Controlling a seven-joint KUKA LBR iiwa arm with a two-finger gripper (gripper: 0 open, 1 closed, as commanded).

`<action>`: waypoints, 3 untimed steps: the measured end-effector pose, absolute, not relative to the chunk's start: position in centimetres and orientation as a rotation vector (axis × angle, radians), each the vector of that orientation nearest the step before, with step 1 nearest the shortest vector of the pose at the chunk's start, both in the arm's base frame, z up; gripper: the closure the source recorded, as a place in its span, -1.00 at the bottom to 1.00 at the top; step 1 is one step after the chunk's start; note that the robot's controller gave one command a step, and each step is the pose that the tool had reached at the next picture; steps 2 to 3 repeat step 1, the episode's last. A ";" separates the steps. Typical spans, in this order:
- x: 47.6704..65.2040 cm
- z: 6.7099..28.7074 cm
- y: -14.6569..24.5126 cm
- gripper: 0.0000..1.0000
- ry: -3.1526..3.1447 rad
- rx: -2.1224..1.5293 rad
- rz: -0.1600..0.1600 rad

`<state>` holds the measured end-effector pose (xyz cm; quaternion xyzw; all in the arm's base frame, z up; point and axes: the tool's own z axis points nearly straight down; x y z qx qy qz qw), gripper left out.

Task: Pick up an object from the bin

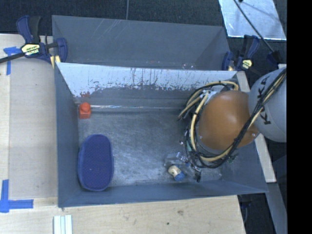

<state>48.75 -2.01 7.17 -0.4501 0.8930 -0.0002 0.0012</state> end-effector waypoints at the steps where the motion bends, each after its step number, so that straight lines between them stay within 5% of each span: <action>1: 50.6 20.4 -1.1 1.00 2.738 -1.527 -0.004; 3: 50.6 20.4 -1.1 1.00 2.738 -1.527 -0.004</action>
Offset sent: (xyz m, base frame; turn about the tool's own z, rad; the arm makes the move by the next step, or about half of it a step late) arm 0.0165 0.0090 0.1305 -0.0860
